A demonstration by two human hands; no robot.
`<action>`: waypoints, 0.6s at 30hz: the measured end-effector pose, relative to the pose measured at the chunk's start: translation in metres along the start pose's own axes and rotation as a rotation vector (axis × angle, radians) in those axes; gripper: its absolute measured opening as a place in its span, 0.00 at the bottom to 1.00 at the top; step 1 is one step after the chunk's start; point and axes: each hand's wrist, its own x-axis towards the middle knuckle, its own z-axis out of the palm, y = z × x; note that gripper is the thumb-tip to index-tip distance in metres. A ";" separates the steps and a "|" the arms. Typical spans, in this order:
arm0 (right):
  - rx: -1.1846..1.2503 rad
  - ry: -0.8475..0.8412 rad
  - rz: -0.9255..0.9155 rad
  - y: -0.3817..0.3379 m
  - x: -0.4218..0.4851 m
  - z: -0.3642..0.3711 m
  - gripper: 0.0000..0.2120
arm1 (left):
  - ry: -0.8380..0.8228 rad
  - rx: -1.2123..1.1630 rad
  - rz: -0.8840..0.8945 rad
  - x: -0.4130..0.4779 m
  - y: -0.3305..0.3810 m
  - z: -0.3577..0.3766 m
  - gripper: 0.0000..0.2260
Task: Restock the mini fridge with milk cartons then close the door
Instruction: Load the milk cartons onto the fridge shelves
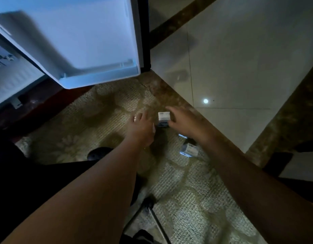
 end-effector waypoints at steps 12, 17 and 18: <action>-0.068 0.052 0.032 0.024 0.041 0.066 0.18 | 0.044 0.128 -0.033 0.011 0.011 0.045 0.30; -0.008 0.099 -0.005 0.032 0.037 0.070 0.17 | 0.062 0.136 -0.061 0.024 0.013 0.038 0.28; 0.024 0.103 -0.001 0.032 0.034 0.070 0.18 | 0.071 0.142 -0.059 0.025 0.012 0.038 0.25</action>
